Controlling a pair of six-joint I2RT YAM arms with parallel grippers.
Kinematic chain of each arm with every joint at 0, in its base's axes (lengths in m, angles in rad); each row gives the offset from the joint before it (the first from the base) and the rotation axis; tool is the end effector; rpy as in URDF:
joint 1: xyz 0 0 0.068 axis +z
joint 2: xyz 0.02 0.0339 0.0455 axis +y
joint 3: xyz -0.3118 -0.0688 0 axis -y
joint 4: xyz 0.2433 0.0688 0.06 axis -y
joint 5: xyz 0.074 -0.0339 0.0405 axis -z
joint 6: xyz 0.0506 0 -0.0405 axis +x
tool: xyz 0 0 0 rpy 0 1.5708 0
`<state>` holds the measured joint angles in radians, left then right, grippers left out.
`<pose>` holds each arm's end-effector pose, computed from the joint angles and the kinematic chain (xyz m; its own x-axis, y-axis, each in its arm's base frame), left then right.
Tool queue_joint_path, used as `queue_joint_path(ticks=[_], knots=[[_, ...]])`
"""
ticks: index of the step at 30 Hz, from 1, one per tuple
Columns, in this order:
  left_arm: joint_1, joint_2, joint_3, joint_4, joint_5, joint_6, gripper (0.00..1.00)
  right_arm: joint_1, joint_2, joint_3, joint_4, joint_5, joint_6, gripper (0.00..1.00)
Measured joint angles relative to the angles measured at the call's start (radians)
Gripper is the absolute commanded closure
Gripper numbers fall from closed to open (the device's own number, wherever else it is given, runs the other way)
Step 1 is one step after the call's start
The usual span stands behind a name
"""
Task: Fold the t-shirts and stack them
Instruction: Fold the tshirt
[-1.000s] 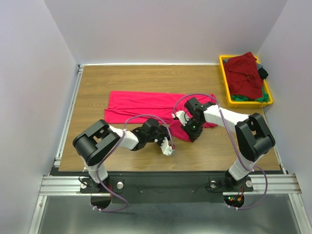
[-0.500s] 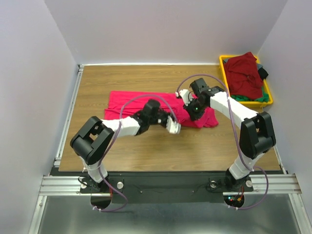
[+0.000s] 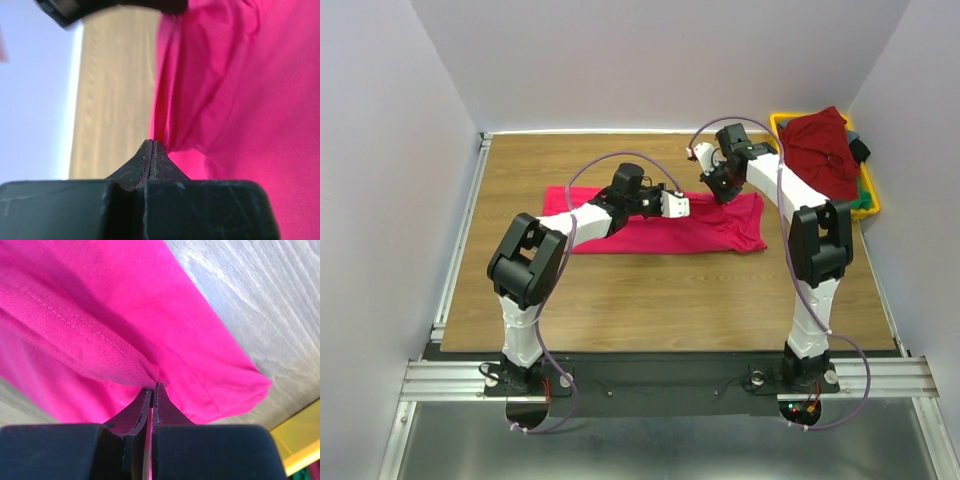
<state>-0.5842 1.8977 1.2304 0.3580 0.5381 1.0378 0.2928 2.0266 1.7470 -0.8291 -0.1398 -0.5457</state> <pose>0.3696 -0.2755 0.2696 0.6296 0.4703 -0.6184 0.6662 0.0825 0.7412 0.4412 0.1404 0.2729 -0.5533 -0.7036 -0.4458 -0.7400 0.6610 -0.1248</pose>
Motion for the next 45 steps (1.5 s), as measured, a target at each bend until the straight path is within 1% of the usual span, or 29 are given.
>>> queue_joint_path(ticks=[4,10,18,20,21,22,23,24,25,28,29,33,34,36,37,41,43,45], knots=[[0.013,0.068,0.018,-0.012,-0.010,-0.008,1.00,0.001,0.046,0.031,-0.005,0.012,-0.014,0.99],[0.022,0.105,0.031,0.008,-0.023,-0.021,1.00,0.001,0.109,0.090,-0.003,0.033,-0.016,0.99],[0.029,0.181,0.082,0.040,-0.060,-0.038,1.00,0.000,0.195,0.214,-0.002,0.066,-0.015,0.99],[0.032,0.190,0.083,0.044,-0.067,-0.037,0.99,0.000,0.214,0.247,0.003,0.072,-0.015,0.91],[0.034,0.195,0.084,0.045,-0.071,-0.037,0.92,0.000,0.222,0.260,0.001,0.074,-0.015,0.84],[0.035,0.198,0.085,0.046,-0.074,-0.037,0.88,0.000,0.227,0.268,0.002,0.077,-0.016,0.78],[0.036,0.202,0.087,0.045,-0.084,-0.040,0.75,0.000,0.233,0.275,0.003,0.082,-0.014,0.68],[0.037,0.203,0.089,0.044,-0.097,-0.043,0.69,0.000,0.238,0.278,0.003,0.086,-0.014,0.56],[0.037,0.203,0.091,0.042,-0.107,-0.053,0.64,0.000,0.240,0.279,0.003,0.090,-0.010,0.50],[0.042,0.201,0.098,0.041,-0.130,-0.069,0.60,-0.006,0.240,0.279,0.000,0.103,0.003,0.39],[0.047,0.199,0.103,0.030,-0.138,-0.080,0.59,-0.012,0.237,0.278,0.000,0.103,0.010,0.37],[0.082,0.167,0.154,-0.110,-0.153,-0.141,0.55,-0.071,0.172,0.233,-0.017,0.076,0.044,0.37],[0.097,0.144,0.164,-0.155,-0.152,-0.157,0.53,-0.093,0.142,0.214,-0.033,0.055,0.055,0.37],[0.141,0.074,0.169,-0.248,-0.140,-0.201,0.52,-0.141,0.064,0.161,-0.057,0.016,0.072,0.39],[0.160,0.041,0.169,-0.282,-0.135,-0.215,0.52,-0.173,0.009,0.119,-0.081,-0.018,0.082,0.41],[0.298,-0.119,0.169,-0.438,-0.103,-0.288,0.52,-0.261,-0.162,-0.035,-0.121,-0.095,0.116,0.46],[0.376,-0.171,0.169,-0.499,-0.086,-0.316,0.52,-0.267,-0.200,-0.097,-0.143,-0.129,0.130,0.48],[0.440,-0.193,0.166,-0.551,-0.069,-0.339,0.52,-0.261,-0.195,-0.130,-0.150,-0.158,0.147,0.49]])
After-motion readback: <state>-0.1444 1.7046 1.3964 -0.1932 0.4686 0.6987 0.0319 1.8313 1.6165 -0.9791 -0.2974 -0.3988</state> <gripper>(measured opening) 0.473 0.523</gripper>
